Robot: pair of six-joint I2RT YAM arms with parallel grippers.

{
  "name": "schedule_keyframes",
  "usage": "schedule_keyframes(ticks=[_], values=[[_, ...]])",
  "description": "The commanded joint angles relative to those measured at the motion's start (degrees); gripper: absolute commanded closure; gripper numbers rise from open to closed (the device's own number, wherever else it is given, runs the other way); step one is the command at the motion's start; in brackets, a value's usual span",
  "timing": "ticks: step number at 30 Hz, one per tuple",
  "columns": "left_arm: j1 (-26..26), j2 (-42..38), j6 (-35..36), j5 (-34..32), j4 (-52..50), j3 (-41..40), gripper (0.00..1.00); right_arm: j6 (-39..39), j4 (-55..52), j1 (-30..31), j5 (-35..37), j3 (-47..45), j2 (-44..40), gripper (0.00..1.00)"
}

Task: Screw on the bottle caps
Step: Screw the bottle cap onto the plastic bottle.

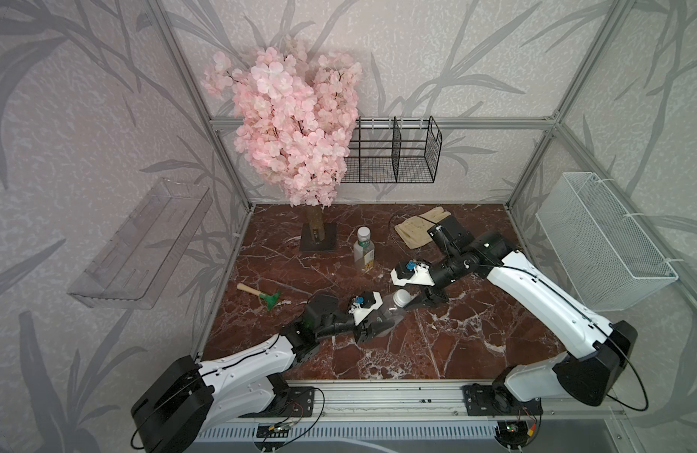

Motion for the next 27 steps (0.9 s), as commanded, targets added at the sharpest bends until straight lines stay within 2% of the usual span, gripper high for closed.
schedule_keyframes(ticks=[1,10,15,21,27], values=[[0.1,-0.2,0.0,0.6,1.0,1.6,0.44,0.9,-1.4,0.4,0.0,0.9,0.7,0.45],[0.0,-0.2,0.1,0.4,0.9,1.7,0.44,1.8,-1.5,0.6,0.4,1.1,0.9,0.62],[0.1,-0.2,0.2,0.0,1.0,1.8,0.44,4.1,-1.2,0.7,0.7,1.0,1.1,0.68],[0.1,-0.6,0.3,-1.0,0.8,1.8,0.44,8.2,-0.2,1.3,1.7,0.6,1.2,0.76],[0.1,-1.5,0.6,-3.6,0.6,1.7,0.44,15.7,3.6,2.1,3.9,-0.8,0.2,0.89]])
